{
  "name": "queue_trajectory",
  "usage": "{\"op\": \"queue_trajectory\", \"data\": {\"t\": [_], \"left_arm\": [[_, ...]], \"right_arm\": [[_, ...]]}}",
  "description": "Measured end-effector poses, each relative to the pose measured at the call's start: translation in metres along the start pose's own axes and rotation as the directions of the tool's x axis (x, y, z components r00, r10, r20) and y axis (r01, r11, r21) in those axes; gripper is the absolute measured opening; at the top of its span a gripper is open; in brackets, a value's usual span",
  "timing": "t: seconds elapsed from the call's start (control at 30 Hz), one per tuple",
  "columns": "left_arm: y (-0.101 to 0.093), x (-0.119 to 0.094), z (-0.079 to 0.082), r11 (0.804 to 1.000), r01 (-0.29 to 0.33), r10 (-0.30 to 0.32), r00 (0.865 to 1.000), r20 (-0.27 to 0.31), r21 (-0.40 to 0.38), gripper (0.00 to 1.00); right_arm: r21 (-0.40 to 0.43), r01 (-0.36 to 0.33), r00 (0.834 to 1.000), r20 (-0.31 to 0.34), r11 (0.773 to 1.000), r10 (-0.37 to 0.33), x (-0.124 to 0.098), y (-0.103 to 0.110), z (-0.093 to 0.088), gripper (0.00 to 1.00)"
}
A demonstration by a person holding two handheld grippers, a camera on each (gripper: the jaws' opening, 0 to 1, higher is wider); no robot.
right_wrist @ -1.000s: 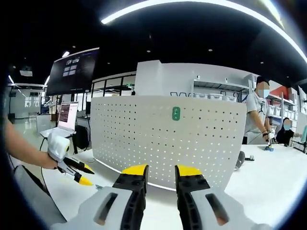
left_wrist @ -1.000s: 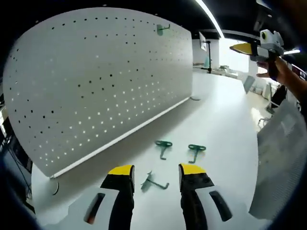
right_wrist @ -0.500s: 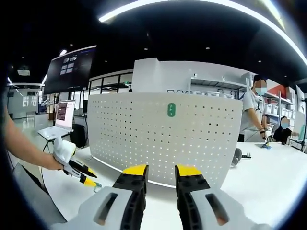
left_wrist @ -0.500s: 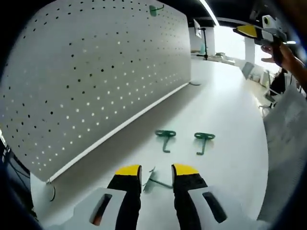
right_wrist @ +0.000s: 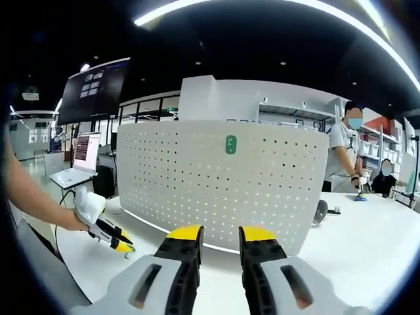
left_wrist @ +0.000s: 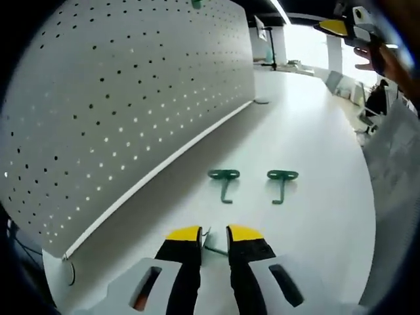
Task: Insert the hook assembly into the mounting plate slot until the hook locks in place.
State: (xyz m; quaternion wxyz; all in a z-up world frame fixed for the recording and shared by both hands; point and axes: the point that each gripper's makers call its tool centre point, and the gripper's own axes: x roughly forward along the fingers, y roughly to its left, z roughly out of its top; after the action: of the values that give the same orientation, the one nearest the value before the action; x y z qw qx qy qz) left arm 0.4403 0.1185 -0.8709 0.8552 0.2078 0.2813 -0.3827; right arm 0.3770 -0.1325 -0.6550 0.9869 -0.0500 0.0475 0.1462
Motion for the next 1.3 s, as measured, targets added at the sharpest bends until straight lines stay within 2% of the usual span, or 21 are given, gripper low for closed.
{"op": "queue_trajectory", "data": {"t": [0.3, 0.57, 0.7, 0.87, 1.3], "left_arm": [[0.003, 0.003, -0.004, 1.0, -0.011, 0.011, 1.0, -0.023, 0.01, 0.09], [0.008, 0.003, -0.008, 0.998, -0.022, 0.025, 0.998, -0.061, 0.058, 0.03], [0.01, 0.002, -0.01, 0.995, -0.029, 0.036, 0.997, -0.073, 0.095, 0.02], [0.01, 0.001, -0.011, 0.996, -0.033, 0.04, 0.996, -0.084, 0.088, 0.02], [0.015, -0.021, 0.003, 0.997, -0.072, 0.072, 0.997, -0.017, 0.015, 0.02]], "right_arm": [[0.009, 0.012, 1.0, -0.006, 1.0, -0.012, -0.002, -0.004, -0.003, 0.21], [0.015, 0.006, 1.0, -0.005, 1.0, -0.006, -0.001, -0.002, -0.005, 0.21], [0.019, 0.008, 1.0, -0.004, 1.0, -0.008, -0.001, -0.004, -0.005, 0.21], [0.019, 0.006, 1.0, -0.005, 1.0, -0.006, 0.0, -0.003, -0.006, 0.21], [0.008, -0.044, 0.999, 0.009, 0.999, 0.044, 0.006, 0.015, 0.001, 0.21]]}}
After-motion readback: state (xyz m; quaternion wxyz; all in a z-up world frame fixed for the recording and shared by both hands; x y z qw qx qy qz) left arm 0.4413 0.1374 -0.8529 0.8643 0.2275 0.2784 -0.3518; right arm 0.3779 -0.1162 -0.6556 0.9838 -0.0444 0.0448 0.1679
